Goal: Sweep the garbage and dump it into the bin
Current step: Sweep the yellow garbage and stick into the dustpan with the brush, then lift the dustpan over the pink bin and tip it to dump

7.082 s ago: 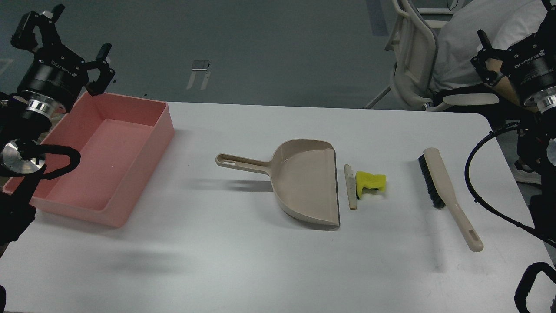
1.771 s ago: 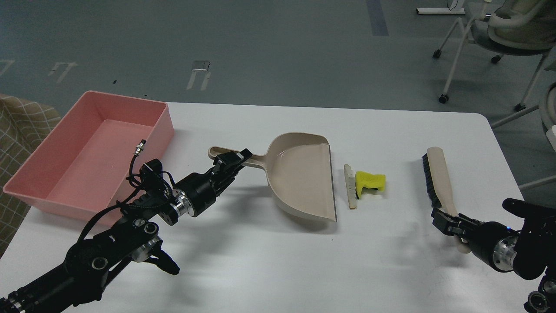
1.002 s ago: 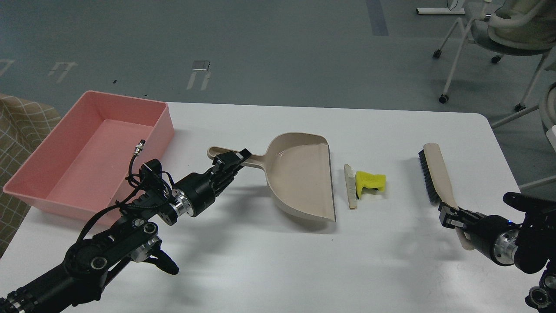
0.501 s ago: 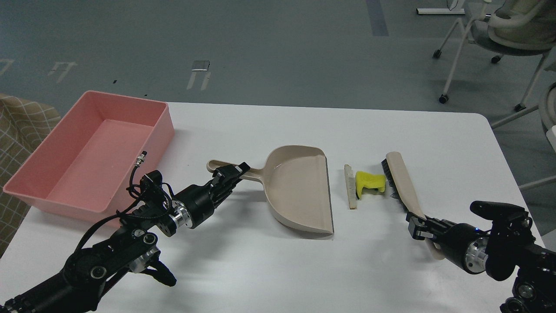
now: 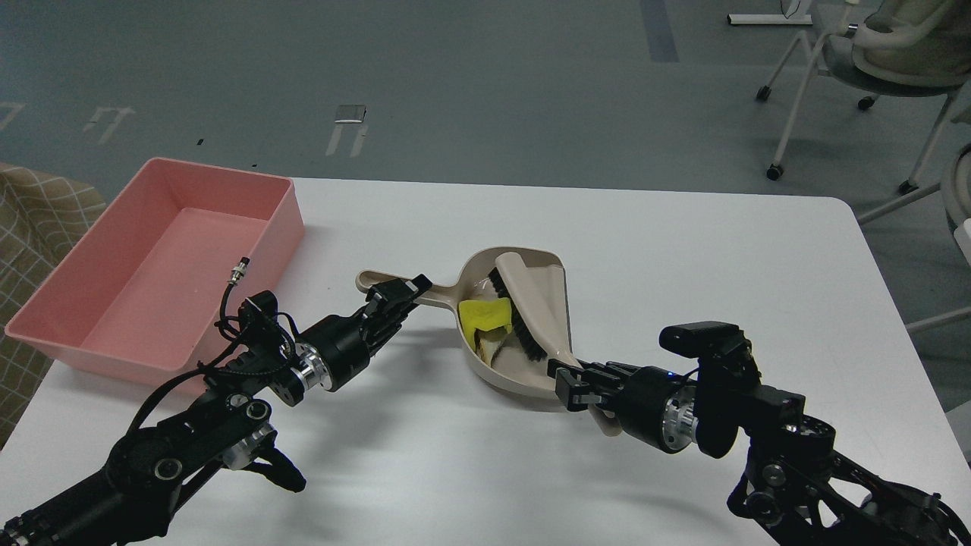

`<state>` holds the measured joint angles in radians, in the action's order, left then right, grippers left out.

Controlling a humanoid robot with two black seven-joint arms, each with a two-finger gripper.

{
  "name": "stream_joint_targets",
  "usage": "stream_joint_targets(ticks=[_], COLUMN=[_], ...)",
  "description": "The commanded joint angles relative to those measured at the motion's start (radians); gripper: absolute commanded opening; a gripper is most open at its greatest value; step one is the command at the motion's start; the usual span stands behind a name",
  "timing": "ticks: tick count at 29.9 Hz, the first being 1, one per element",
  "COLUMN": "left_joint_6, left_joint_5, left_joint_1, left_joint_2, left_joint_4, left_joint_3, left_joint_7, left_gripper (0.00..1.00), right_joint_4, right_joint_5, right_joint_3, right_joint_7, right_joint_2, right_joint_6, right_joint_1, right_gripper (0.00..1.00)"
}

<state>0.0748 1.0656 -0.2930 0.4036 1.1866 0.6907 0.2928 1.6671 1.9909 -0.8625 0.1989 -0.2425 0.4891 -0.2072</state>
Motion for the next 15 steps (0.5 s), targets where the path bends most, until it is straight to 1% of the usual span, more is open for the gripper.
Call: stream_joint_targets(ticks=[1, 2, 3, 5, 8, 10, 15], left_joint_6=[0.000, 0.002, 0.002, 0.006, 0.008, 0.010, 0.020], left_joint_5=[-0.004, -0.006, -0.006, -0.019, -0.062, -0.081, -0.156], left_joint_1=[-0.003, -0.003, -0.003, -0.006, -0.006, -0.006, 0.005], left_joint_2=[0.003, 0.007, 0.008, 0.011, 0.020, 0.035, 0.112], left_joint_4=[0.001, 0.001, 0.001, 0.002, 0.014, 0.018, 0.060], left_joint_3=[0.012, 0.033, 0.033, 0.081, 0.127, 0.151, 0.236], left_joint_7=[0.003, 0.003, 0.003, 0.008, 0.011, 0.011, 0.011], left_gripper=[0.00, 0.00, 0.00, 0.00, 0.00, 0.00, 0.00], right_joint_4=[0.043, 0.058, 0.059, 0.063, 0.062, 0.057, 0.046], right_joint_5=[-0.003, -0.006, -0.006, -0.020, -0.024, -0.024, -0.037], right_joint_3=[-0.038, -0.074, -0.075, -0.113, -0.185, -0.225, -0.366], right_joint_7=[0.004, 0.004, 0.004, 0.004, 0.002, 0.002, -0.009], right_joint_2=[-0.014, -0.038, -0.038, -0.101, -0.162, -0.176, -0.205], right_joint_6=[0.000, 0.000, 0.000, 0.000, 0.000, 0.000, 0.000], right_joint_1=[-0.015, -0.012, -0.012, -0.008, 0.000, 0.011, 0.114], right_gripper=[0.00, 0.00, 0.00, 0.00, 0.00, 0.00, 0.00])
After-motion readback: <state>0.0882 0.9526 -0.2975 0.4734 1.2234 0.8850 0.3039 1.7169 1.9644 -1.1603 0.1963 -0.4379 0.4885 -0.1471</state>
